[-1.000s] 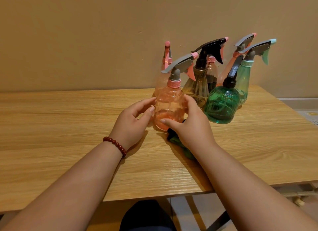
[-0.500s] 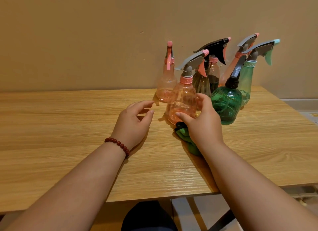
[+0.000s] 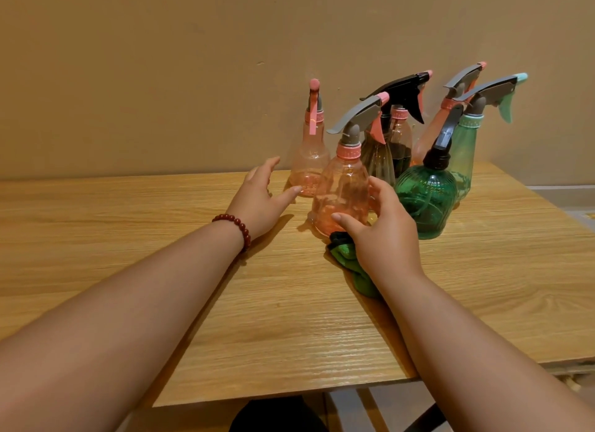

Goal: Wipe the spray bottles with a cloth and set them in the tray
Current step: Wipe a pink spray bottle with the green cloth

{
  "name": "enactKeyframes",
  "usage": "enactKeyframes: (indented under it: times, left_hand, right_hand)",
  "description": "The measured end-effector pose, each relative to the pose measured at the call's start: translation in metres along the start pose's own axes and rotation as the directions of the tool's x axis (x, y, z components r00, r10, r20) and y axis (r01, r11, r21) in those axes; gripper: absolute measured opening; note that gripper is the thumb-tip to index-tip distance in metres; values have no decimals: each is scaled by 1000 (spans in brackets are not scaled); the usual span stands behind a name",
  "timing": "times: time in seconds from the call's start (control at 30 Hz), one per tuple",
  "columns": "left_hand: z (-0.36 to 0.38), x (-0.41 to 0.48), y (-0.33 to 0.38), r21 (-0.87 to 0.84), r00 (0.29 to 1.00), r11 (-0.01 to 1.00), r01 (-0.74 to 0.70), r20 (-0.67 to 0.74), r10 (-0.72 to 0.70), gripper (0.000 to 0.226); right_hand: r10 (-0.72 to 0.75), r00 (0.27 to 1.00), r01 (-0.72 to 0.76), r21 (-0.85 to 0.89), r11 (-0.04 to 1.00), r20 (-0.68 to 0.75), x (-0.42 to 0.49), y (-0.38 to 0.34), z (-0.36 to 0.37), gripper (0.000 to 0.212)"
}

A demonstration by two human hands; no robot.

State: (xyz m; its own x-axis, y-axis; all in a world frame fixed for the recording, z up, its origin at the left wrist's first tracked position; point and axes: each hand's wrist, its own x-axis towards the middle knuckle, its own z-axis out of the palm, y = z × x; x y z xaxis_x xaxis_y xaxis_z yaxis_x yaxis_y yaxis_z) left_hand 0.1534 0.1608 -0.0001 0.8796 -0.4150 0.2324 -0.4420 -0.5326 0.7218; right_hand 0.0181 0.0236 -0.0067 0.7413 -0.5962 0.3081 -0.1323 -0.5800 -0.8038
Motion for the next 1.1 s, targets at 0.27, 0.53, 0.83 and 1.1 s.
enactKeyframes:
  times: [0.27,0.53,0.83,1.1]
  left_hand:
    - [10,51,-3,-78,996,997,-4,90,11,87]
    - [18,72,-2,-133,982,991,-15,186,40,77]
    - [7,53,-10,-151,988,989,3,153,21,60]
    - [-11,22,-9,-89,988,996,6,153,7,64]
  right_hand:
    - [-26,1000,26,6,1000,-17,2,7,3,75]
    - [-28,999,28,9,1000,-22,6,11,7,75]
    - [-30,999,30,3,1000,-20,5,9,5,75]
    - [-24,1000,24,4,1000,-11,2,6,4,77]
